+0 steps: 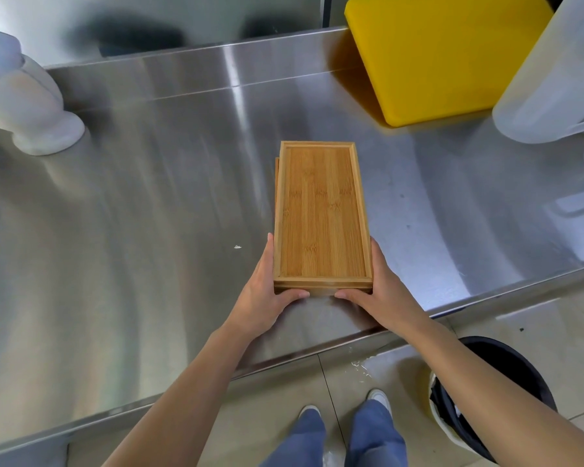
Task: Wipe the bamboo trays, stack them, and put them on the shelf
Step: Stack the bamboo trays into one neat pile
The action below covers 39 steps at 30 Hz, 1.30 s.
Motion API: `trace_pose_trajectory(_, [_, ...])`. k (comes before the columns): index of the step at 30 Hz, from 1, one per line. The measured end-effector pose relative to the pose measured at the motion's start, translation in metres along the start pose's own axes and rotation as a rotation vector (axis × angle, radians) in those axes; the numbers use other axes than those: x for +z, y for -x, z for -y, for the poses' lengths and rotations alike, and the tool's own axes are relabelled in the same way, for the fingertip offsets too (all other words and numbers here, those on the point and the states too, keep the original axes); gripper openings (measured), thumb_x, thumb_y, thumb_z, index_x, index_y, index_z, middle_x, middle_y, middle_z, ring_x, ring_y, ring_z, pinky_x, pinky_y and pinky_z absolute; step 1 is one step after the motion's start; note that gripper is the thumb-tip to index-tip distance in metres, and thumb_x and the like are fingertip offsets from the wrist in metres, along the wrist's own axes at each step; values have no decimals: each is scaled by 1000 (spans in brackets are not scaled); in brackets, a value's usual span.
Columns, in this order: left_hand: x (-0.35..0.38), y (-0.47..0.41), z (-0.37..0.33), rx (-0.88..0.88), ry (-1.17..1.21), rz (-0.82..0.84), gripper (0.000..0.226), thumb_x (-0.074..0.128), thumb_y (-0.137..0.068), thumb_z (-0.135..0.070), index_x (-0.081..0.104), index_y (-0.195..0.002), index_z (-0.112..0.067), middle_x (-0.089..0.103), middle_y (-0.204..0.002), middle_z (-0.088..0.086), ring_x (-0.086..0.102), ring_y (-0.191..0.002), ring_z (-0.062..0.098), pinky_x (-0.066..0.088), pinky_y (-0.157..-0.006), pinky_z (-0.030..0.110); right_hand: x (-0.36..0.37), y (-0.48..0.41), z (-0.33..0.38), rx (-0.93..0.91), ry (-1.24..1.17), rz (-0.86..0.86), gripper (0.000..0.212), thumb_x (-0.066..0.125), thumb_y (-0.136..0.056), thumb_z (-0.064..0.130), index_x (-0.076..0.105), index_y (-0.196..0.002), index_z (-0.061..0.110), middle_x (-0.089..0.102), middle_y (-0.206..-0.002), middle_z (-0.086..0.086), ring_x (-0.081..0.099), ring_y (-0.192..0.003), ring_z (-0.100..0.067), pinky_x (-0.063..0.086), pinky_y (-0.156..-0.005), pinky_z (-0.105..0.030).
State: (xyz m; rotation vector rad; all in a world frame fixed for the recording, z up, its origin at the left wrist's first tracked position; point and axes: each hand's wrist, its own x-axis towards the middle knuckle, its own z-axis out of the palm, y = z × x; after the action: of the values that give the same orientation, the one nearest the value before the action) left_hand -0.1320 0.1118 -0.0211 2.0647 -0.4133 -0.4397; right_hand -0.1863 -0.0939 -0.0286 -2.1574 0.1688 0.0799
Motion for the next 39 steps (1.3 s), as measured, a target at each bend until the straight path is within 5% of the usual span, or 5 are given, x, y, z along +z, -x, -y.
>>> trace_pose_trajectory(12, [3, 2, 0, -6, -54, -45, 107, 75, -73, -24, -3, -146, -24, 26, -152, -5, 28, -136, 13, 27, -112, 35, -5, -2, -4, 22, 107, 49, 105, 73, -69, 39, -6, -138, 33, 35, -142, -1, 40, -120, -17, 33, -93, -26])
trace_pose_trajectory(17, [7, 4, 2, -13, -83, -85, 106, 74, -74, -28, -3, -146, -24, 25, -152, -6, 27, -136, 12, 23, -106, 24, -8, -2, -2, 26, 104, 67, 104, 72, -71, 37, -7, -139, 33, 35, -141, -1, 40, -115, -13, 33, -92, -26])
trace_pose_trajectory(39, [6, 3, 1, -50, -93, -74, 104, 73, -74, -30, -1, -146, -22, 27, -152, -4, 28, -136, 14, 26, -110, 33, -6, 0, 3, 74, 95, 54, 100, 69, -73, 37, -6, -139, 31, 33, -143, -2, 39, -121, -18, 31, -92, -25])
